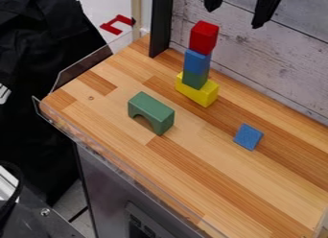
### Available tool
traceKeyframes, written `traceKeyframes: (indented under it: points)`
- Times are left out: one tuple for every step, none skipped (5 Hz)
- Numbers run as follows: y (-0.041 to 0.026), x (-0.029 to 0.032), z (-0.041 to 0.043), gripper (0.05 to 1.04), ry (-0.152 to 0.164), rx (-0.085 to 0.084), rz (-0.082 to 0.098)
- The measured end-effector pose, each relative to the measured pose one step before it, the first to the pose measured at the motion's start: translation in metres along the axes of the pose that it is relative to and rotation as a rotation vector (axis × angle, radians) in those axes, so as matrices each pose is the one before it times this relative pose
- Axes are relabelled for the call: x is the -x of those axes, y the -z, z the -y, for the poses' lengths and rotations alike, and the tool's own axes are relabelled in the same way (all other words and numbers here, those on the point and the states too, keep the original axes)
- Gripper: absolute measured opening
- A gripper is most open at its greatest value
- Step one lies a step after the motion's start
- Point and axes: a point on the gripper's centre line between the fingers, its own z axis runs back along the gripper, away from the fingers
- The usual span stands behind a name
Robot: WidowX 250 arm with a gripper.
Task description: Move red cube from the top of another cube and place it on the arch
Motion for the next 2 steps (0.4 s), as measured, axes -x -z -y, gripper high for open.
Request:
traceKeyframes:
  points:
    - [0.01131, 0.00089, 0.00013, 1.0, -0.0009, -0.0045, -0.0381]
    - [0.00134, -0.00021, -0.00222, 1.0, -0.0148, -0.0111, -0.0032]
